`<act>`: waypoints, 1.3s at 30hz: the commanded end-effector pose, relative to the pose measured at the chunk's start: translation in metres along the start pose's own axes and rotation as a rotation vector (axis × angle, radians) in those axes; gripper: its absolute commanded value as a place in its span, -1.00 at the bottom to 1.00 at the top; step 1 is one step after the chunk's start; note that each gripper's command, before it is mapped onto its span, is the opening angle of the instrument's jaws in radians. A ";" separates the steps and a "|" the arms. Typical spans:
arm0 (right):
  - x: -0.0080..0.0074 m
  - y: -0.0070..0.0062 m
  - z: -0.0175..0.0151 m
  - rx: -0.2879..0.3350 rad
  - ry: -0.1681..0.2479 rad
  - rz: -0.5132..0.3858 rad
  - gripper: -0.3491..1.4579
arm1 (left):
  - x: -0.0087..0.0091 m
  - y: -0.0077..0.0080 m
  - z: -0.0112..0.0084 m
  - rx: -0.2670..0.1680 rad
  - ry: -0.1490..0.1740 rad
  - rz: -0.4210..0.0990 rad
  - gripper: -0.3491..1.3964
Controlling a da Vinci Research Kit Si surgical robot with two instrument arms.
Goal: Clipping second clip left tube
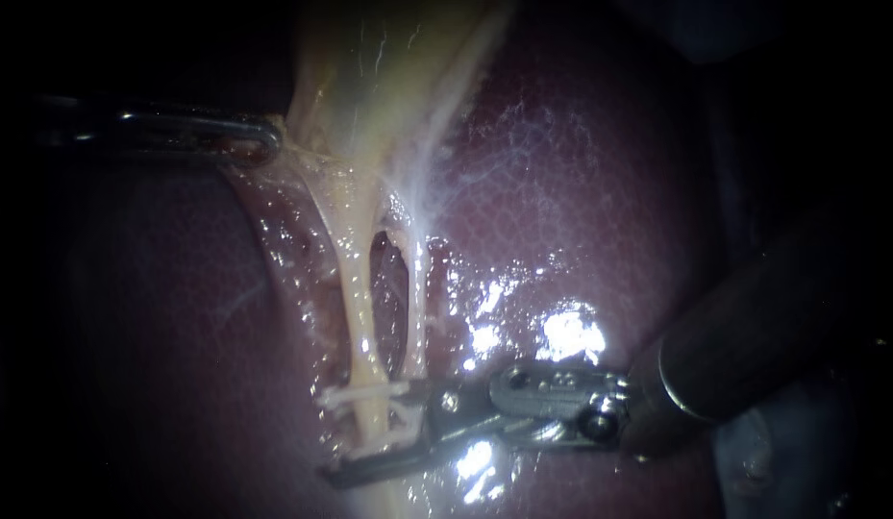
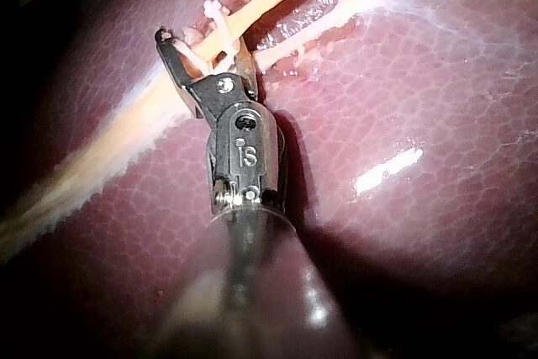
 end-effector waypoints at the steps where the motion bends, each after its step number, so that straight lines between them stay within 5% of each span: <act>1: 0.0000 0.0000 0.0000 0.000 0.000 0.000 -0.06 | 0.0000 0.0000 0.0000 0.001 0.000 0.000 -1.00; 6: 0.0005 -0.0002 -0.0009 0.004 0.001 0.009 -0.06 | 0.0000 0.0000 0.0000 0.001 0.000 0.000 -1.00; 21: 0.0050 0.0013 -0.0074 -0.006 0.026 0.058 -0.06 | 0.0000 0.0001 -0.0003 0.002 0.000 0.000 -1.00; 39: 0.0065 0.0022 -0.0058 0.027 0.077 0.105 -0.06 | 0.0000 0.0001 -0.0002 0.002 0.000 0.000 -1.00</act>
